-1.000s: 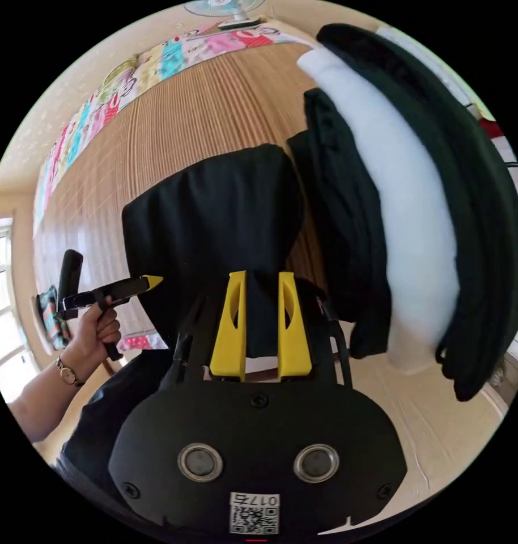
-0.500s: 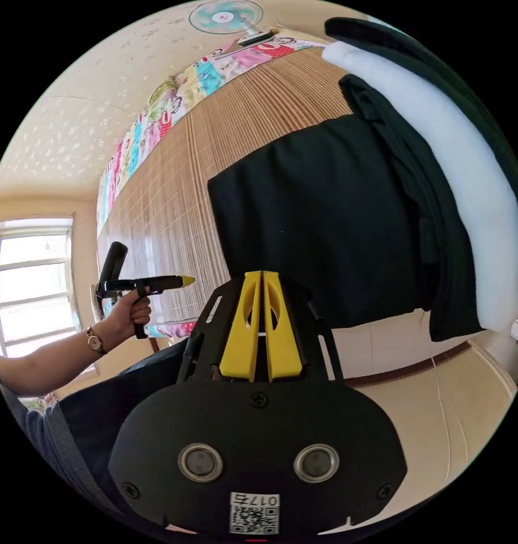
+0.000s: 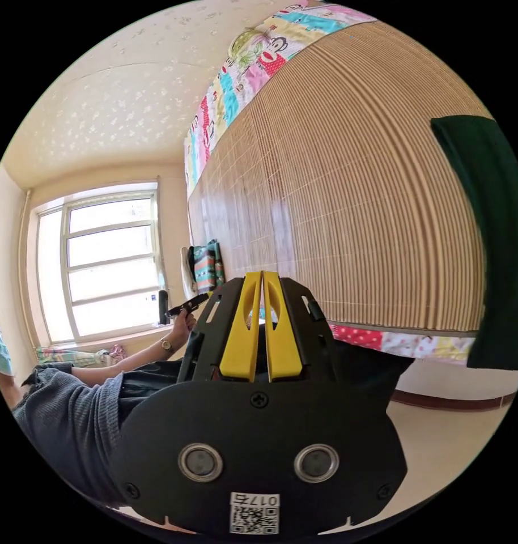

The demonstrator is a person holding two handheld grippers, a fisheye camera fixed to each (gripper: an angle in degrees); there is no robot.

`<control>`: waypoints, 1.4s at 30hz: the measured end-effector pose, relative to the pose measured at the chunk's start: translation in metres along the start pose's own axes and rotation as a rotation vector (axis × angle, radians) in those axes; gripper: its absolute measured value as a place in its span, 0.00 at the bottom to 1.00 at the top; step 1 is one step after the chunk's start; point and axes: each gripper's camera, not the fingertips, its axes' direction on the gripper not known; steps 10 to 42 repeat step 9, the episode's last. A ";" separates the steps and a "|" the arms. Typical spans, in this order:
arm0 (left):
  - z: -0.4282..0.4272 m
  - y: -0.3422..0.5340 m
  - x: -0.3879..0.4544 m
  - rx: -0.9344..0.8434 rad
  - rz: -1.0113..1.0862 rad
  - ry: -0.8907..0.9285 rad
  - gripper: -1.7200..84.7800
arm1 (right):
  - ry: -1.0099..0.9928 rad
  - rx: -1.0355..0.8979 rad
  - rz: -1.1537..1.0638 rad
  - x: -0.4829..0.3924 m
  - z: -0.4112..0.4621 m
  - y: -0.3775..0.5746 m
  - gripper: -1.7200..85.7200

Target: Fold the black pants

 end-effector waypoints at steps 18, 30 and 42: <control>0.000 -0.114 -0.046 -0.108 -0.011 -0.399 0.21 | -0.058 -0.073 0.040 -0.044 0.121 0.005 0.03; 0.000 -0.114 -0.046 -0.108 -0.011 -0.399 0.21 | -0.058 -0.073 0.040 -0.044 0.121 0.005 0.03; 0.000 -0.114 -0.046 -0.108 -0.011 -0.399 0.21 | -0.058 -0.073 0.040 -0.044 0.121 0.005 0.03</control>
